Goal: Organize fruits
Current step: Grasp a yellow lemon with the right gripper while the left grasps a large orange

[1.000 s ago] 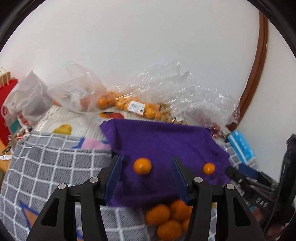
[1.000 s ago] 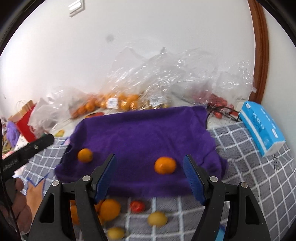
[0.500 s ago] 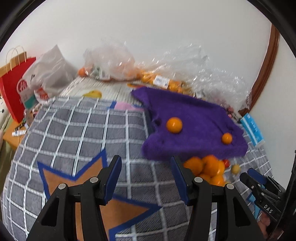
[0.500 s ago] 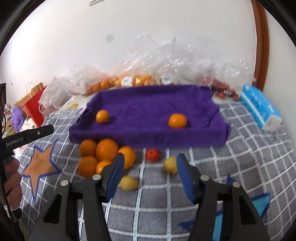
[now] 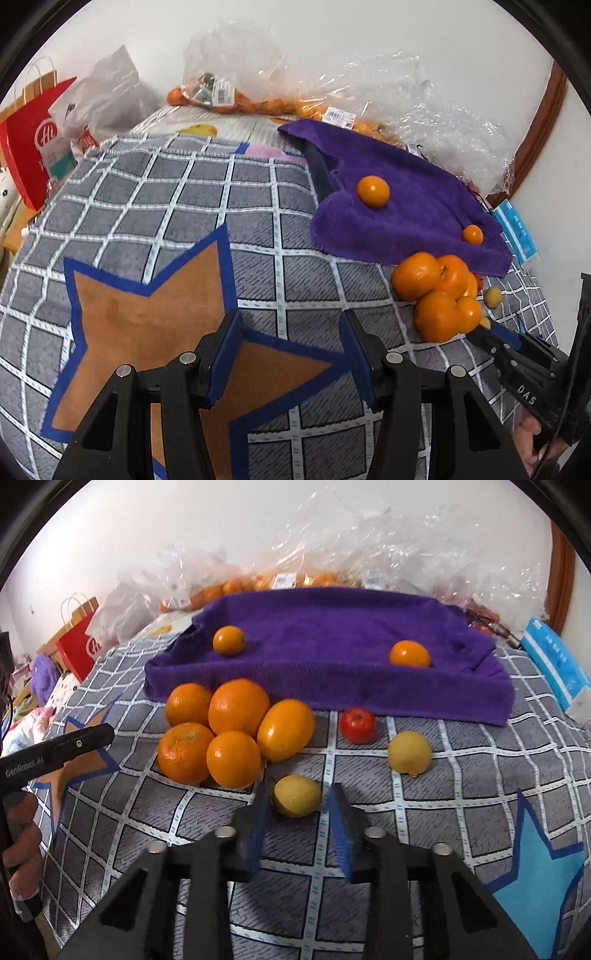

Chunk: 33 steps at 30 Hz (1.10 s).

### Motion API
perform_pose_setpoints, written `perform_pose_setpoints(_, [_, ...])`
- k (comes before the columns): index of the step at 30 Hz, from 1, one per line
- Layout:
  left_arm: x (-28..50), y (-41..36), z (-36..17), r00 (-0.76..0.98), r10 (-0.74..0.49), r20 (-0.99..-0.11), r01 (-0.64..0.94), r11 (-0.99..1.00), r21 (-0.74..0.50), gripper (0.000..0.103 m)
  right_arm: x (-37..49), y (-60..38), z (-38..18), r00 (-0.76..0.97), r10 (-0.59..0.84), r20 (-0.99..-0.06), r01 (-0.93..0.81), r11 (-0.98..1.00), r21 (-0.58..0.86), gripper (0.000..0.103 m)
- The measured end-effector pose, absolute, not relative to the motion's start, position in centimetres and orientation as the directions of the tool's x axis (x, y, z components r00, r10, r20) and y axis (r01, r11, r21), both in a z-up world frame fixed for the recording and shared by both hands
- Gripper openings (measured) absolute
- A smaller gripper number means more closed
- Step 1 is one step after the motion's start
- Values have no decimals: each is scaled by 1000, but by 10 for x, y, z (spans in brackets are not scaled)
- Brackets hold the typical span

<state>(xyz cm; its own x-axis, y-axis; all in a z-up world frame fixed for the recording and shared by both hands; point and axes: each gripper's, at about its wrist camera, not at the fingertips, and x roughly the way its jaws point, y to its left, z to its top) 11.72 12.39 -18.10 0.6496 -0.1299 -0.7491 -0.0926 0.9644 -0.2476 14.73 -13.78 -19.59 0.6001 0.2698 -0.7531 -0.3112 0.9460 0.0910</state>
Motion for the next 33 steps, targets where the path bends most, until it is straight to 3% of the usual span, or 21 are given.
perform_pose_setpoints(11, [112,120,-181,667,-117,-735,-76,972,-223,51,140,-173,-185,683,190,-705,-259,966,8,27])
perform_pose_setpoints(15, [110,102,-169,660,-203,-723,-15,959,-283,51,144,-189,-189,679,177,-712,-238,971,15,27])
perform_pose_setpoints(20, [130,66,-150,691,-207,-693,31,966,-258,51,144,-204,-186,700,177,-692,-206,978,42,27])
perform_pose_setpoints(28, [159,56,-165,651,-291,-701,-5,922,-388,49,145,-212,-187,680,263,-684,-234,963,136,27])
perform_pose_setpoints(31, [166,57,-174,624,-345,-702,-12,893,-449,39,145,-215,-187,684,257,-682,-217,965,146,27])
perform_pose_setpoints(33, [168,62,-177,626,-362,-691,-18,879,-477,37,146,-217,-187,686,256,-681,-205,966,156,27])
